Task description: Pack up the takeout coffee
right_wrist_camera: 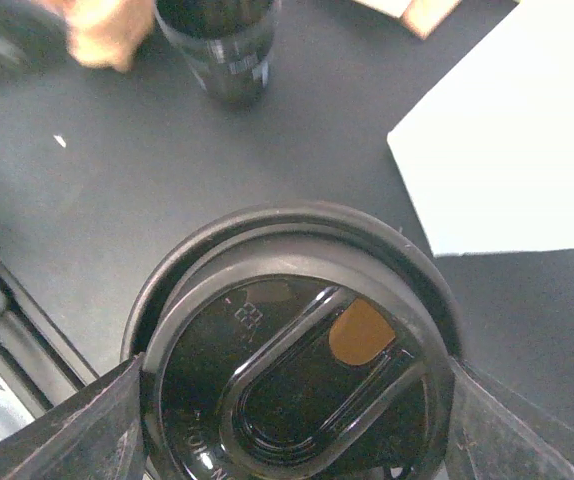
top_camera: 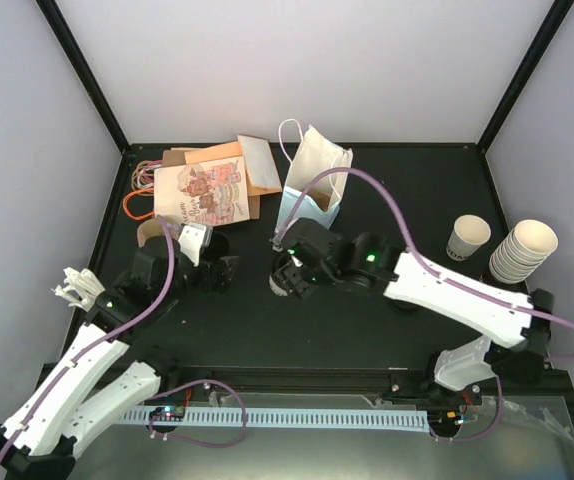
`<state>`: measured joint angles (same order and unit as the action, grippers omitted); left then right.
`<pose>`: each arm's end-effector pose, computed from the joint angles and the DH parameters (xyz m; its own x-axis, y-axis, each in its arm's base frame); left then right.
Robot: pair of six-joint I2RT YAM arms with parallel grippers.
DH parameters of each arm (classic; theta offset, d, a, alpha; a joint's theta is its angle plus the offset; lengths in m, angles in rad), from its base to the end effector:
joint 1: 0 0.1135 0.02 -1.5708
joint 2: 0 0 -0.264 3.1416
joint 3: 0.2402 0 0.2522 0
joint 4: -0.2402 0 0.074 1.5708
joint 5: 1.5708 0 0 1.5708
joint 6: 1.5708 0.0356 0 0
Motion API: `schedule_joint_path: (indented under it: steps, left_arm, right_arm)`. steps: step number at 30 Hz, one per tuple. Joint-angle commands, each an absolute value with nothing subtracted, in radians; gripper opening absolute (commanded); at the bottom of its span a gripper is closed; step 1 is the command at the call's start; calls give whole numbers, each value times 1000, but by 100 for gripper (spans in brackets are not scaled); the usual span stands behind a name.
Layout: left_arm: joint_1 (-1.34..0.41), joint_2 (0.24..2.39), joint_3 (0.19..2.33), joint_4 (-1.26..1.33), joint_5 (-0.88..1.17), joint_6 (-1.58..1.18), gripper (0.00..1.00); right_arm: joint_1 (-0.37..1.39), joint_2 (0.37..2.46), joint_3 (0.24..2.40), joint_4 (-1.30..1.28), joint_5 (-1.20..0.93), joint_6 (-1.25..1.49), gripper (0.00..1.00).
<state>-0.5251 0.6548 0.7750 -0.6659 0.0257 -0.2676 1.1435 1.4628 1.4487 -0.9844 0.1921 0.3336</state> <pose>0.1209 -0.0711 0.3063 -0.5706 0.0251 -0.8208 0.3829 0.8924 -0.2389 0.1290 0.2669 0.3409 -0.6077 -0.5589 -0.5643 -0.6895 0.7238 0.0257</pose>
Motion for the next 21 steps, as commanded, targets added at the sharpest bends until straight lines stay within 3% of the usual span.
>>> schedule_joint_path:
  steps: [1,10,21]
  left_arm:
    - [-524,703,853,-633,36,-304,99]
    - [-524,940,1022,-511,152,-324,99]
    - [-545,1342,1397,-532,202,-320,99]
  right_arm:
    - [1142,1356,1535,-1001,236,300,73]
    - [1080,1256,1715,-1105,393,256,71]
    - [1067,1175,1829,-1152,604,233,68]
